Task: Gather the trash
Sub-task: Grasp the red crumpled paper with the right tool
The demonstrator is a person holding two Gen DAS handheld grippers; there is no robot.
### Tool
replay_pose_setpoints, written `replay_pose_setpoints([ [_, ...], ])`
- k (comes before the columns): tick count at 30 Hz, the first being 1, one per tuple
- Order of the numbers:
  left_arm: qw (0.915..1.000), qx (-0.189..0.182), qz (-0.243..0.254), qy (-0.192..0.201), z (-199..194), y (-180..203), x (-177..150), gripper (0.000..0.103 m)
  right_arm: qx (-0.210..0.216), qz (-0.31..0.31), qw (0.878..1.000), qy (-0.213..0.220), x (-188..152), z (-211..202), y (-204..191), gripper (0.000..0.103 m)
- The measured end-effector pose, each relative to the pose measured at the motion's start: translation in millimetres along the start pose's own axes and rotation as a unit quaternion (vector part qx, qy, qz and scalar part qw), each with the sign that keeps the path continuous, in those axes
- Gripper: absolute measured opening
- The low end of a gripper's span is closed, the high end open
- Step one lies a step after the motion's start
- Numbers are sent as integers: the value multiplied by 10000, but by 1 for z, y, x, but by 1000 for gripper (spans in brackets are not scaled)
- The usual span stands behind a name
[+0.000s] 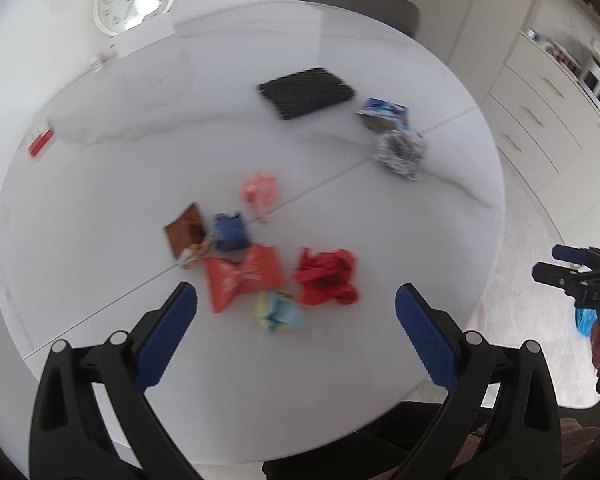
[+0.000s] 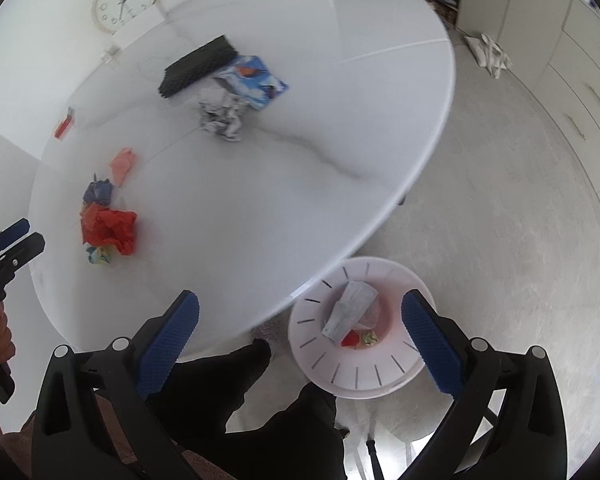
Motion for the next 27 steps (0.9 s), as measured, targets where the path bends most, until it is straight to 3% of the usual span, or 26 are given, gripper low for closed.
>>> replay_pose_setpoints([
  [7,9990,58,-432,-80,16,-57,2,95,180,-338,9993,-48,19,17,-61,100],
  [15,9990,-47,-375,-232,28,-73,-7,95,496,-1279,9905,-127,31,38,-136,100],
  [20,9991,-180,-281,-261,27,-73,-19,95,825,-2532,9634,-297,27,59,-182,100],
  [24,9990,-336,76,-289,31,-69,-25,95,958,-3535,9294,-453,22,80,-209,100],
  [27,9968,-531,456,-372,38,-63,-28,95,940,-4134,9041,-542,20,94,-221,90],
])
Point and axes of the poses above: each gripper's, at about its wrist camera, not at the fingertips, and z roughly the way its jaws point, y to its right, x to its top, the point moved 9 cm from there along z, roughly the way its jaws point, and after that the axes turned 1 degree about y, right-handed, at the moved point
